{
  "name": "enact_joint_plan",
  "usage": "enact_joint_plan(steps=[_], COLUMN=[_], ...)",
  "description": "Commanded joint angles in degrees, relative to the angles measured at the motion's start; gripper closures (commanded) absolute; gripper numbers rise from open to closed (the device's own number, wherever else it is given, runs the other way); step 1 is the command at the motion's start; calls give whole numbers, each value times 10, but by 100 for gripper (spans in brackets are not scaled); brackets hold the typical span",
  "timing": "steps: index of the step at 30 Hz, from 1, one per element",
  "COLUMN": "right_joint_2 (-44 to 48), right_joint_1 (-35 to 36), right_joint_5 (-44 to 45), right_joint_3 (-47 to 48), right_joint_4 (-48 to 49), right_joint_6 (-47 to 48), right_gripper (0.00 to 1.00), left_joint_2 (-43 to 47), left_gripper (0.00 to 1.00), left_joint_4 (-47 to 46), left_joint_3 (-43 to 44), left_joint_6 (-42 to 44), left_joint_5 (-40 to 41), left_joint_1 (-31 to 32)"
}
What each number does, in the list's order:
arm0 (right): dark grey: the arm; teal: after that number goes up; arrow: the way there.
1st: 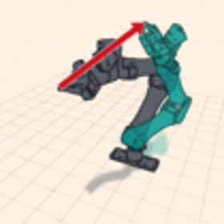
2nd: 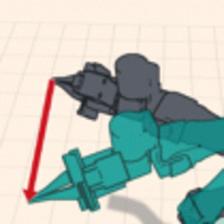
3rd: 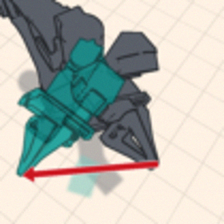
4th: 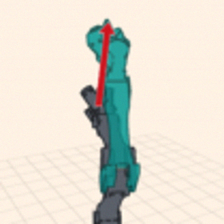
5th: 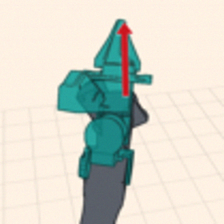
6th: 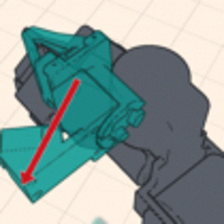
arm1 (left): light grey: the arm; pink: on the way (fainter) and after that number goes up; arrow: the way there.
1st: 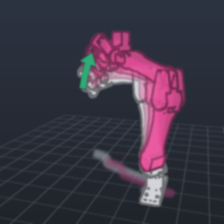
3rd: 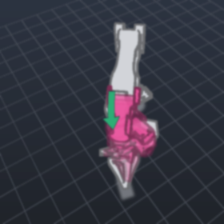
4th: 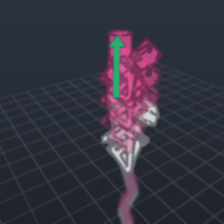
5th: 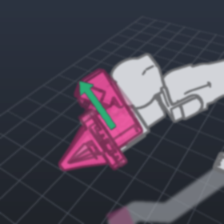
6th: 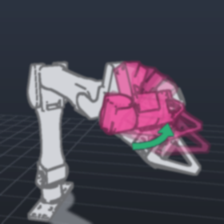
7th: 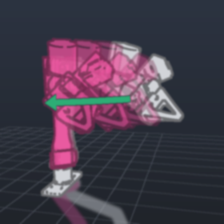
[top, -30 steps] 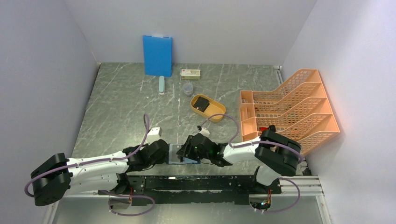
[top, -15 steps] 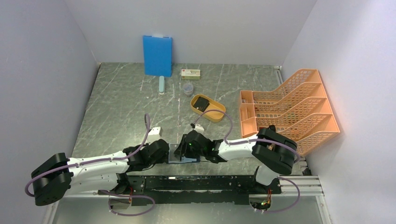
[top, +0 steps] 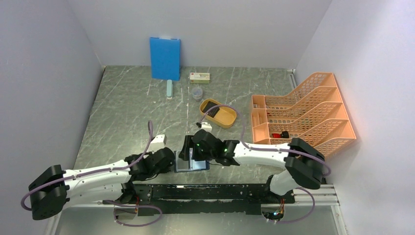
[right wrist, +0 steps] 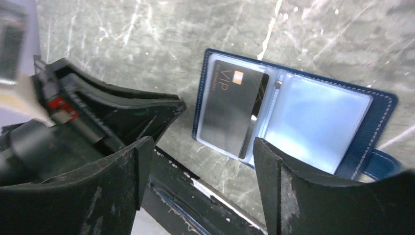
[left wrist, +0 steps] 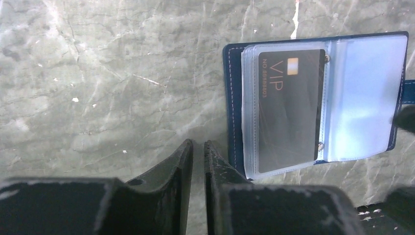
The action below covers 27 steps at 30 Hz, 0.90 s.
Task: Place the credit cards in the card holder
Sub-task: Insert the credit card into the card holder, then pick up the credit card from the storage box.
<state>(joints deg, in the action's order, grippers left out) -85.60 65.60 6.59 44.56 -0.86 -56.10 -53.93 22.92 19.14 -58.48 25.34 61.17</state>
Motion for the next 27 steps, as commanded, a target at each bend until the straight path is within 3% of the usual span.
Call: enact_joint_plan(steps=[1, 5, 11, 20, 27], right_joint_2=[52, 109, 166, 1, -130], right_joint_1=[-13, -68, -238, -348, -360], right_joint_5=[39, 78, 41, 61, 34], right_joint_3=[31, 28, -32, 44, 127], right_joint_4=[-95, -130, 5, 87, 91], right_joint_6=[53, 56, 59, 44, 37], right_gripper=[21, 23, 31, 31, 28], left_joint_2=[21, 38, 85, 100, 64], left_gripper=[76, 67, 56, 50, 50], left_joint_4=[42, 57, 64, 72, 50], left_joint_3=[28, 48, 71, 81, 77], left_joint_6=[-4, 1, 20, 27, 30], left_joint_5=[18, 25, 47, 66, 59], left_joint_1=[-1, -1, -1, -1, -1])
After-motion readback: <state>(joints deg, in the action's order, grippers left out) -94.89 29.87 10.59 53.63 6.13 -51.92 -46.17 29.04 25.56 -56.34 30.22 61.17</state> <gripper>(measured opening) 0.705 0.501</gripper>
